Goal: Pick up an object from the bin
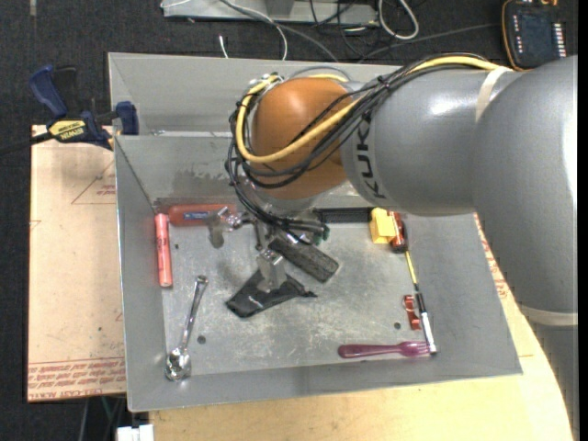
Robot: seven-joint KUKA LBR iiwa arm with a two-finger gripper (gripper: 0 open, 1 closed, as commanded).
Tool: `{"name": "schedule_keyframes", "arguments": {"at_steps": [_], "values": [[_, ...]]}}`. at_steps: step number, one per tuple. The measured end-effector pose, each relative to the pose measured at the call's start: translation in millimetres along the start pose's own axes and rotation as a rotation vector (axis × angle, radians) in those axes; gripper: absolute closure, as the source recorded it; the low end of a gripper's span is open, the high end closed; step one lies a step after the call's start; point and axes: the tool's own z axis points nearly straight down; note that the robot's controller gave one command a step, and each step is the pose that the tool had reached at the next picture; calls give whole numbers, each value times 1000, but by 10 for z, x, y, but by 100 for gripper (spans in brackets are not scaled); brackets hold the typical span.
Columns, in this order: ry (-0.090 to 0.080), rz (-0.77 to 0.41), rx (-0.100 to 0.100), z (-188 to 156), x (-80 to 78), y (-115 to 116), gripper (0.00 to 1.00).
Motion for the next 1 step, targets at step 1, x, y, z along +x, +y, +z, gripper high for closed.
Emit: {"name": "schedule_keyframes", "arguments": {"at_steps": [1], "values": [[19, -37, -11, 553, 226, 13, 0]]}}
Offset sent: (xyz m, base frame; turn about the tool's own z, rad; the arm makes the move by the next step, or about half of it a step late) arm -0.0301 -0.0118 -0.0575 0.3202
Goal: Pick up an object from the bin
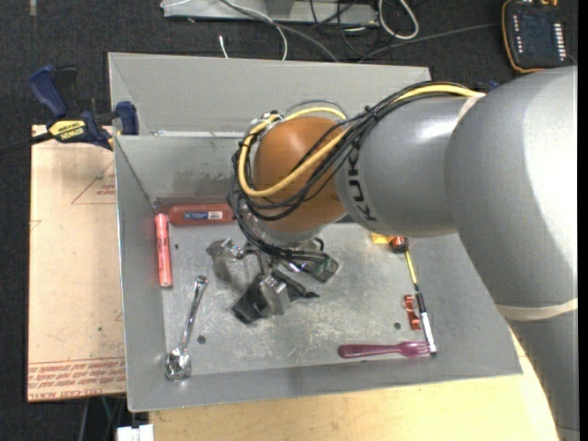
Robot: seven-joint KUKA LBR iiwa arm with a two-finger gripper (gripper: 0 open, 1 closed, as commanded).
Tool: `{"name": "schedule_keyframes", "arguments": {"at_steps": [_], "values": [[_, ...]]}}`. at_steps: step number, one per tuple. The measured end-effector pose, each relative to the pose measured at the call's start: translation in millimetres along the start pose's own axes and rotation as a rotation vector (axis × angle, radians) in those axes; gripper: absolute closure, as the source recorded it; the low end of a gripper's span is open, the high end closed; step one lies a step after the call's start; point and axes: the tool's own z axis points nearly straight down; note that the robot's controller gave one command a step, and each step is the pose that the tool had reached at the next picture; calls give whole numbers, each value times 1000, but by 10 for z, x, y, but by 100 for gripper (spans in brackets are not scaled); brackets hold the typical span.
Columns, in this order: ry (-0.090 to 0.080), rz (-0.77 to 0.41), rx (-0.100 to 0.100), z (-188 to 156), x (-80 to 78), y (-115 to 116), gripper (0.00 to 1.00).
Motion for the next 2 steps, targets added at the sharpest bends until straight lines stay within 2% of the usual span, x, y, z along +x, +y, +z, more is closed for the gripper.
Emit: {"name": "schedule_keyframes", "arguments": {"at_steps": [1, 2], "values": [[-30, 357, 10, 1, 76, 98, 100], [-30, 357, 10, 1, 76, 98, 100]]}}
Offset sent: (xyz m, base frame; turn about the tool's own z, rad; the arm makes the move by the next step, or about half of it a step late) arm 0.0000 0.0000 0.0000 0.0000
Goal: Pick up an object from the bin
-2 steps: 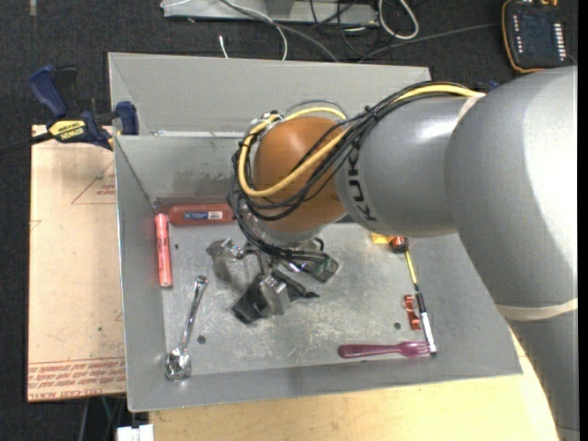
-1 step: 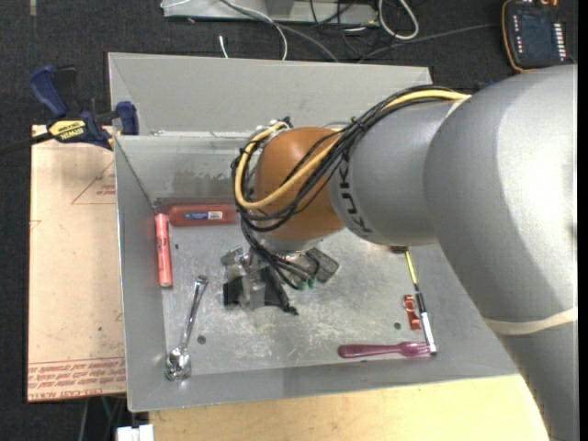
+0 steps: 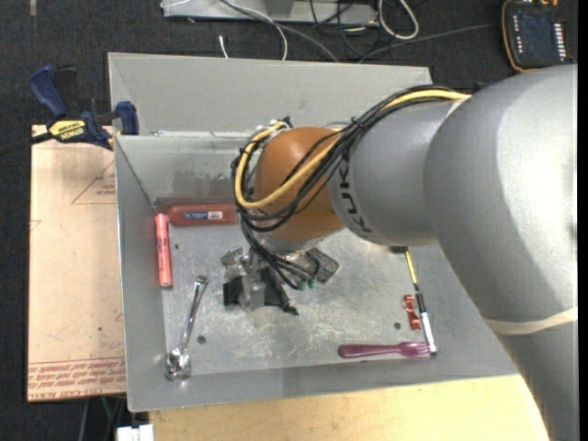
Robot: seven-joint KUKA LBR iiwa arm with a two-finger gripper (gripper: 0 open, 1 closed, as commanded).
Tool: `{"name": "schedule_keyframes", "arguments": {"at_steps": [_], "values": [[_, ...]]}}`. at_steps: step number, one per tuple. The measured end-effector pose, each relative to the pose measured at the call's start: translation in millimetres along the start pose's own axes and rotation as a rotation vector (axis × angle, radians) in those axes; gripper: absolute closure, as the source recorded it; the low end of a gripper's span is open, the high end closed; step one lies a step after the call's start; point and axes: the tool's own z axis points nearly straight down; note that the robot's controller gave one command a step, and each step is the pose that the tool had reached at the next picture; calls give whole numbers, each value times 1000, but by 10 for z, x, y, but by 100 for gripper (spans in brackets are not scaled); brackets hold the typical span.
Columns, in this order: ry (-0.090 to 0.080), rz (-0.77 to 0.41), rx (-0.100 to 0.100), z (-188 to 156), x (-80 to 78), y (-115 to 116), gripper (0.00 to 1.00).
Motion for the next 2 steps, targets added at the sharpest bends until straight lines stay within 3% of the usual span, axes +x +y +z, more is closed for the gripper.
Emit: {"name": "schedule_keyframes", "arguments": {"at_steps": [1, 2], "values": [[3, -5, -1, -1023, 58, -226, 100], [2, 15, -3, -1541, 25, 28, 100]]}}
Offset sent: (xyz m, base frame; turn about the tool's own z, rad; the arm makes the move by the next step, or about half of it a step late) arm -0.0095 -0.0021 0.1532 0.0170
